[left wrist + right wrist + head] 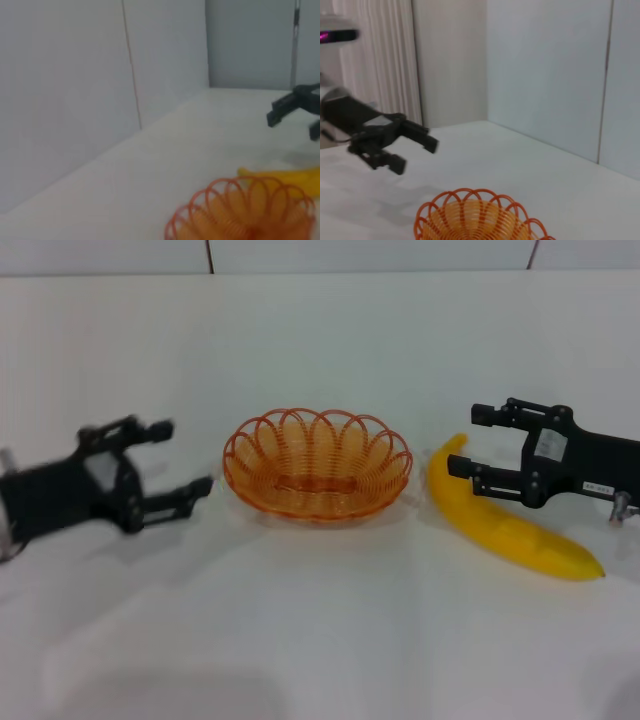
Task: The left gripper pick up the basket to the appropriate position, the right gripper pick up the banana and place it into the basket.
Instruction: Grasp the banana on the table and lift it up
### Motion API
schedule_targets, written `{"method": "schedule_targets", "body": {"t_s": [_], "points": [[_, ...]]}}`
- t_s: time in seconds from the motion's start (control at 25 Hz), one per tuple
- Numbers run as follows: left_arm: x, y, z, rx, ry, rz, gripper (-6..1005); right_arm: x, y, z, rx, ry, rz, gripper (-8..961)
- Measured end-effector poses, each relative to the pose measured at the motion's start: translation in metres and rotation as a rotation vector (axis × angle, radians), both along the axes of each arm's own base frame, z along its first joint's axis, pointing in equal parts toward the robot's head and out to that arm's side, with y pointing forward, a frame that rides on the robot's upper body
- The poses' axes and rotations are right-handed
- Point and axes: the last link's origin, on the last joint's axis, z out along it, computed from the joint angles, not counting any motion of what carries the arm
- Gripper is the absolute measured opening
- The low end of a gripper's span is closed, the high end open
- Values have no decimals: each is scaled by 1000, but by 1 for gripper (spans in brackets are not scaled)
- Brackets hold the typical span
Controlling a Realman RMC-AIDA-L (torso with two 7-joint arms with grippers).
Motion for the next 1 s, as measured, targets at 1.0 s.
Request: {"method": "schedule_targets", "body": {"t_s": [1.0], "points": [[-44, -46, -23, 31, -55, 1, 835, 29, -11, -13, -237, -168, -193, 754]]}}
